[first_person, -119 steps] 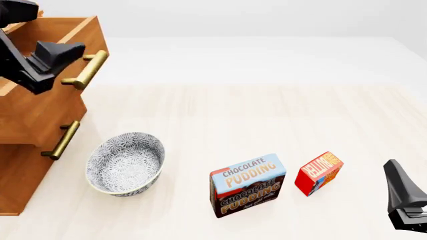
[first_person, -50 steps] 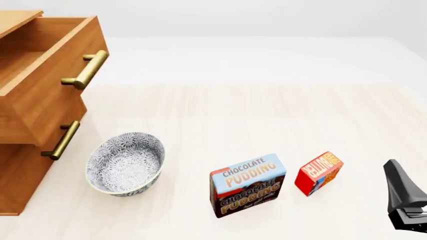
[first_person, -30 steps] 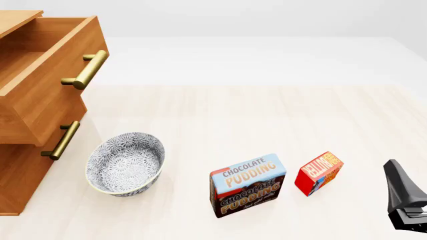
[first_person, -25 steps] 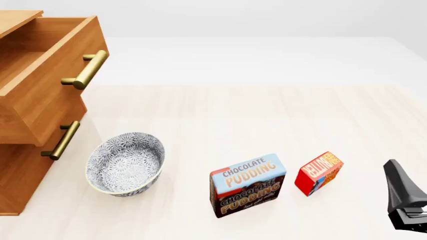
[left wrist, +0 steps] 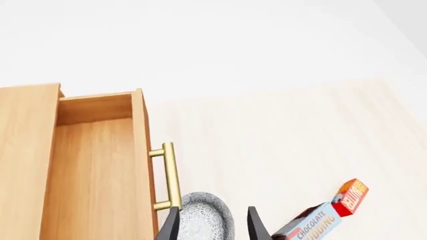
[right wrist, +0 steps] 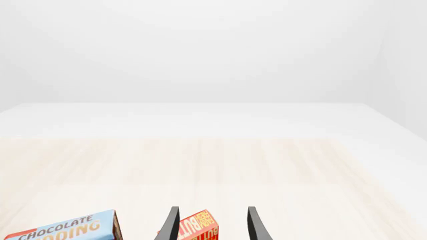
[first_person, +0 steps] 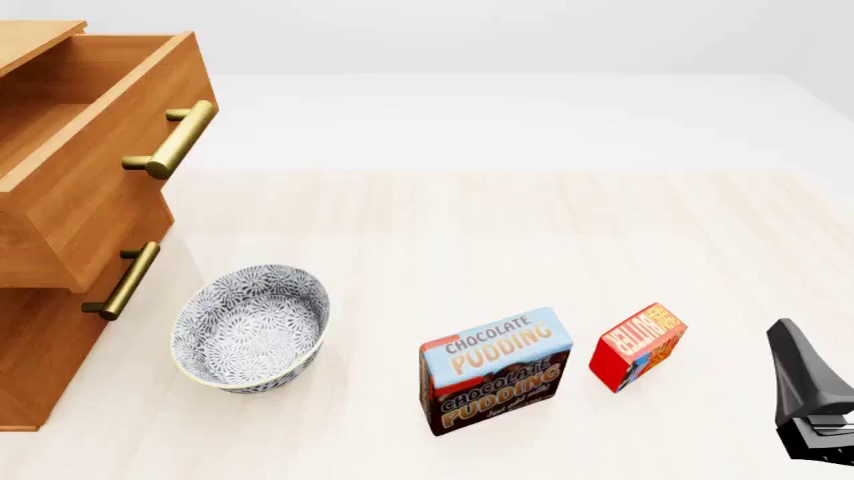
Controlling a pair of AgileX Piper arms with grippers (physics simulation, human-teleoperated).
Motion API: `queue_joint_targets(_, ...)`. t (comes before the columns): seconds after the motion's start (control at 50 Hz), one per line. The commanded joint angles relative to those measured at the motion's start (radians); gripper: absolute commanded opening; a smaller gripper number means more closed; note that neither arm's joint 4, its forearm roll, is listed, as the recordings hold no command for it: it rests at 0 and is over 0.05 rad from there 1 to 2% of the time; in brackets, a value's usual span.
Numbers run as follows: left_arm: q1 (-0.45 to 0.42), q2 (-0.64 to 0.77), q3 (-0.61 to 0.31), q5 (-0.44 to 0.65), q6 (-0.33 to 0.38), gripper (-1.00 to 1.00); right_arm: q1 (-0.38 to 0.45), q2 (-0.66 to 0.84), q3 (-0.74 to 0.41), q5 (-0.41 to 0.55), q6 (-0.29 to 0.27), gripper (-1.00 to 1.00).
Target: Put the butter at the back in the top drawer of the cabinet and close it.
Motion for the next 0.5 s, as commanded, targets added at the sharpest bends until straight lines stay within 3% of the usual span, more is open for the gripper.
queue_joint_targets(0.02,0.025,-0.012,0.03,-0.006,-0.021,1.0,0.0,0.0,0.0,0.0,0.0,1.0)
queue_joint_targets(0.5,0.097,-0.027,0.044,0.008,-0.034,1.0,0.0,0.0,0.0,0.0,0.0,1.0)
